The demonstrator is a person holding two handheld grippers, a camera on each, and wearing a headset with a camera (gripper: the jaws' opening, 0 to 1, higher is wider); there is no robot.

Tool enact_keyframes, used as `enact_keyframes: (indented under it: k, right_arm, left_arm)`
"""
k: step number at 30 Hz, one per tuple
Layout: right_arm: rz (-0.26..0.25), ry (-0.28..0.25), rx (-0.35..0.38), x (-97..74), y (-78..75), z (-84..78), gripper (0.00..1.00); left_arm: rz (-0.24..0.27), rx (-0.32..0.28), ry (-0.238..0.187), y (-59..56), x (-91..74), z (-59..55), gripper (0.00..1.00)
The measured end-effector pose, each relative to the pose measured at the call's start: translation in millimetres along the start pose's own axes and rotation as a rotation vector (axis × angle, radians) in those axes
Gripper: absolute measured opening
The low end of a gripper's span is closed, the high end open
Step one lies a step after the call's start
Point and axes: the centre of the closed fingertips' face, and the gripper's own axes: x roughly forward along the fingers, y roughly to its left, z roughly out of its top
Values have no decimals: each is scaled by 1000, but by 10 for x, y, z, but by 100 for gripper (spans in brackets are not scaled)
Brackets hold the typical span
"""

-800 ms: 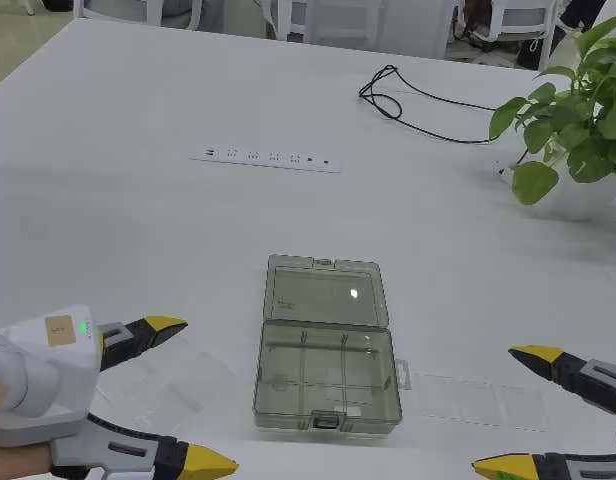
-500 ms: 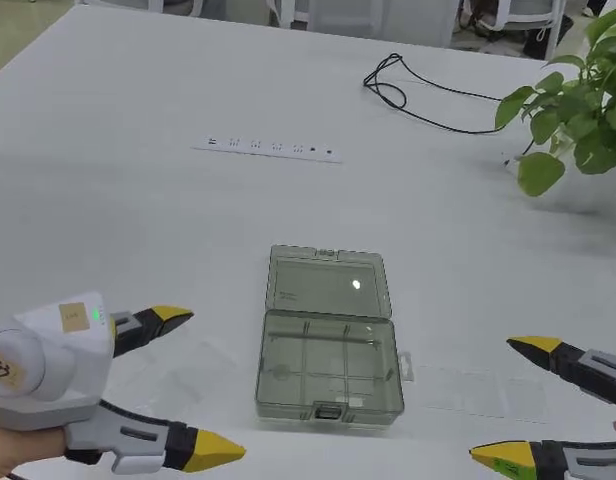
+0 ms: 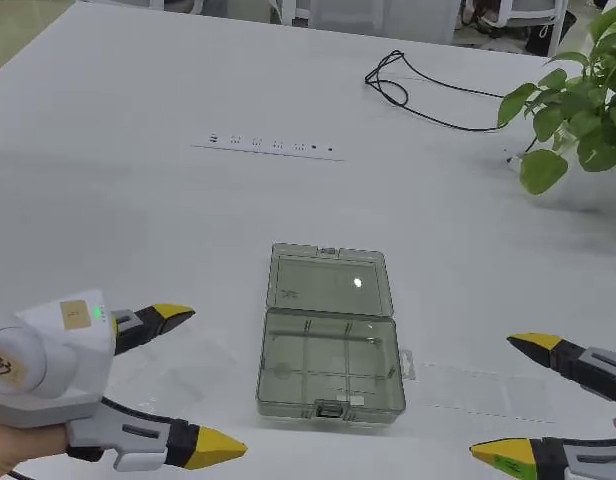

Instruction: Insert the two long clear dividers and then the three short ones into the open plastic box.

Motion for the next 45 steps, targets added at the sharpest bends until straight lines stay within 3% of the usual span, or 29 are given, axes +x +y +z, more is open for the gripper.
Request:
enact_keyframes:
  k: [45]
  right_arm:
    - [1,0,-2,11,29,25,85]
  left_arm:
    - [-12,8,18,20,40,4,98]
